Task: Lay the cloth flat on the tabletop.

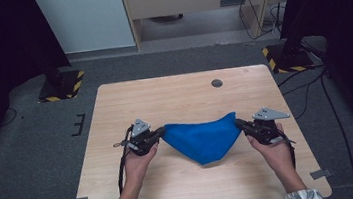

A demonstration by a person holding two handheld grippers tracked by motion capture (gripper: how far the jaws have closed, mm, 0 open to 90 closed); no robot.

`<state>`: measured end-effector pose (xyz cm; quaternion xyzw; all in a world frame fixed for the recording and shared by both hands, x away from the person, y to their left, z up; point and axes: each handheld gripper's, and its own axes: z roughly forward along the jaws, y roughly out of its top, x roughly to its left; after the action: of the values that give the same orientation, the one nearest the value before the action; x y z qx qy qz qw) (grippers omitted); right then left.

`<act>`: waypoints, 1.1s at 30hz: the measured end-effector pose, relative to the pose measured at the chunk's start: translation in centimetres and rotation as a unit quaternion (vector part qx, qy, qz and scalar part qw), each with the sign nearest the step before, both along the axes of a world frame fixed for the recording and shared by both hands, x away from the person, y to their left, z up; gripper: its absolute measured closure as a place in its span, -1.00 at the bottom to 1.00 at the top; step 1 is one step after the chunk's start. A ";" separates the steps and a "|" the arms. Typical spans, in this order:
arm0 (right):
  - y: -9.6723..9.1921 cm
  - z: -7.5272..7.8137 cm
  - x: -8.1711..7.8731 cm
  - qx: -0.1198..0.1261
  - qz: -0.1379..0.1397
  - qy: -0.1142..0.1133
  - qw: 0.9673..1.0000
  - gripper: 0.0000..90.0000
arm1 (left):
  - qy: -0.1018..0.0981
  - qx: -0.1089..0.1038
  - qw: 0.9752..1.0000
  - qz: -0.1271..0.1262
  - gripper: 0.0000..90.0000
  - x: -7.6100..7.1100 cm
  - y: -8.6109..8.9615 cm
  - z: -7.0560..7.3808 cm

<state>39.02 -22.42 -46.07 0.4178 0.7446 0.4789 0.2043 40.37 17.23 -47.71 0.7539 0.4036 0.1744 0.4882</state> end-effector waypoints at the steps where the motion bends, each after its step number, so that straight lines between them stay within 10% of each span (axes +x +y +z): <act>1: 0.0 0.1 -0.1 0.000 0.002 0.000 1.000 0.92 | -0.001 0.001 1.000 -0.001 0.96 -0.2 0.0 0.0; 33: 0.4 1.7 2.2 -0.009 0.004 -0.008 1.000 0.92 | -0.012 0.005 1.000 -0.009 0.96 1.7 -0.2 3.0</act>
<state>41.24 -22.00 -44.34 0.4091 0.7488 0.4766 0.2114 42.11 17.02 -44.73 0.7578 0.3900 0.1808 0.4909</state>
